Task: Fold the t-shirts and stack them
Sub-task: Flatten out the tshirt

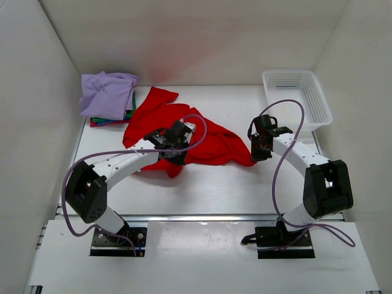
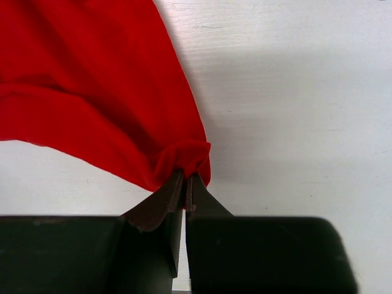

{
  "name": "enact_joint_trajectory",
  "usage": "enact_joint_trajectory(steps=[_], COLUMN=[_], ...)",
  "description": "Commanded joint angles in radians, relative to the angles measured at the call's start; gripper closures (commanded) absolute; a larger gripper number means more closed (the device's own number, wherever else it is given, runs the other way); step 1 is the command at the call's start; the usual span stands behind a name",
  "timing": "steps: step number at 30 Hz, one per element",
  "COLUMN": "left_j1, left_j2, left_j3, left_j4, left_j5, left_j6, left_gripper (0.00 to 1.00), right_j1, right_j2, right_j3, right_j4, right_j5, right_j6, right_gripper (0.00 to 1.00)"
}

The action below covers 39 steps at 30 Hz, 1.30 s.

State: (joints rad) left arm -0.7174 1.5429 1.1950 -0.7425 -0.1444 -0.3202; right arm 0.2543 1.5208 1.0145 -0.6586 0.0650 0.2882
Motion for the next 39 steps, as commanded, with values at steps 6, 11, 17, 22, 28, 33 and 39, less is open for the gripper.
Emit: enact_joint_trajectory(steps=[6, 11, 17, 22, 28, 33, 39], left_j1=[0.13, 0.139, 0.086, 0.035, -0.017, -0.002, 0.056], left_j2=[-0.185, -0.269, -0.296, -0.245, -0.117, -0.029, -0.229], left_j3=[-0.204, -0.316, -0.465, -0.54, -0.488, -0.407, -0.383], left_j4=[0.059, 0.068, 0.213, 0.368, 0.471, 0.402, 0.13], left_j5=[0.172, 0.146, 0.147, 0.072, -0.125, -0.164, 0.104], left_j6=[-0.028, -0.033, -0.184, -0.293, -0.251, -0.155, 0.099], left_gripper=[0.37, 0.26, 0.19, 0.13, 0.19, 0.91, 1.0], right_j1=[-0.006, 0.007, 0.02, 0.03, 0.023, 0.007, -0.039], right_j2=[0.006, 0.021, 0.035, 0.03, 0.026, 0.006, -0.02], right_j3=[0.018, 0.025, 0.022, 0.032, 0.019, 0.015, 0.007], right_j4=[0.005, 0.02, 0.024, 0.02, 0.021, 0.025, -0.022], right_j5=[-0.007, -0.008, -0.028, -0.024, -0.036, -0.037, -0.039], right_j6=[-0.004, 0.005, 0.011, 0.009, 0.011, -0.001, -0.075], right_gripper=[1.0, 1.0, 1.0, 1.0, 1.0, 1.0, 1.0])
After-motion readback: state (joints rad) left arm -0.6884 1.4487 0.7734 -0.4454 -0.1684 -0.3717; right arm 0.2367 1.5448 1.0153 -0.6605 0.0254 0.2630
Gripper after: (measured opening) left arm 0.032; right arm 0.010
